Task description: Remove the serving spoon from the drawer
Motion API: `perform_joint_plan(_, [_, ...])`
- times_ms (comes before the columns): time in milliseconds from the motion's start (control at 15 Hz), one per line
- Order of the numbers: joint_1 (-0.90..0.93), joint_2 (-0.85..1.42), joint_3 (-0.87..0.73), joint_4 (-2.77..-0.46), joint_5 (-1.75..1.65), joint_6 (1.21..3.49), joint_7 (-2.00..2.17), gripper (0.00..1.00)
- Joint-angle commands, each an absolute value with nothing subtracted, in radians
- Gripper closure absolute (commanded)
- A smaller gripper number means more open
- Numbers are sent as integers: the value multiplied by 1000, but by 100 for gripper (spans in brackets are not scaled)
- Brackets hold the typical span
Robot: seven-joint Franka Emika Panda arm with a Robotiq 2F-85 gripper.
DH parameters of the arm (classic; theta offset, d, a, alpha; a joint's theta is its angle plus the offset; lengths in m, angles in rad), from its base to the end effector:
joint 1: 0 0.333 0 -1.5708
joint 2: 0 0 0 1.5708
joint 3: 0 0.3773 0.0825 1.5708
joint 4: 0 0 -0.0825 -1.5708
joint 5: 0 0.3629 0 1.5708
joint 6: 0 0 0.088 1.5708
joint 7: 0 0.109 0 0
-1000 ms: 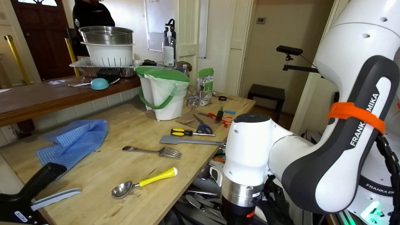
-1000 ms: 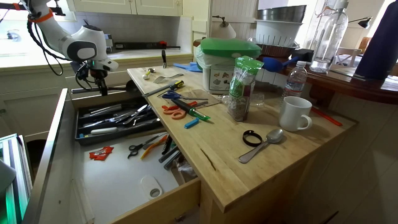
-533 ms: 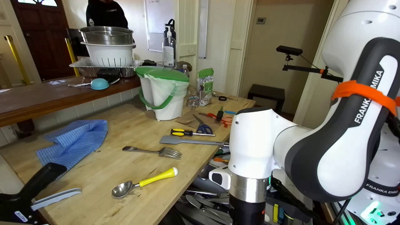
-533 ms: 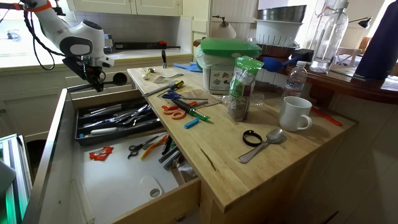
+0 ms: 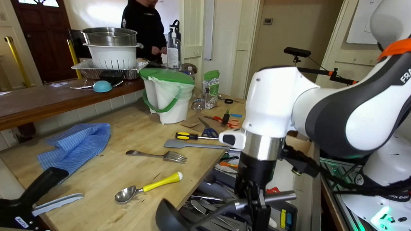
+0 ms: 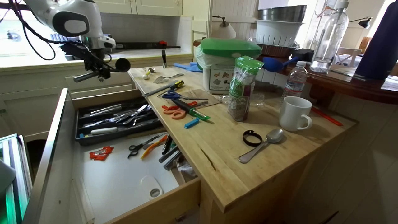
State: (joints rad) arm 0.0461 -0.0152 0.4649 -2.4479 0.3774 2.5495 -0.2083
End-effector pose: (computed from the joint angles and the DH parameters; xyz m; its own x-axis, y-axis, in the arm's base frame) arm 0.4165 0.2288 0.3904 0.9123 0.3898 0.1256 0.4085 -0.8878 -0.2117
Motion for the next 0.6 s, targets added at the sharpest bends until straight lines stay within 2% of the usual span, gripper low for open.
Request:
perform_joint_plan(0, [93, -177, 314, -2512, 337, 2509, -72, 99])
perform_joint_plan(200, [53, -212, 227, -2481, 181, 2447, 86, 99])
perform_joint_plan(533, [-41, -100, 128, -2222, -105, 2162, 278, 99])
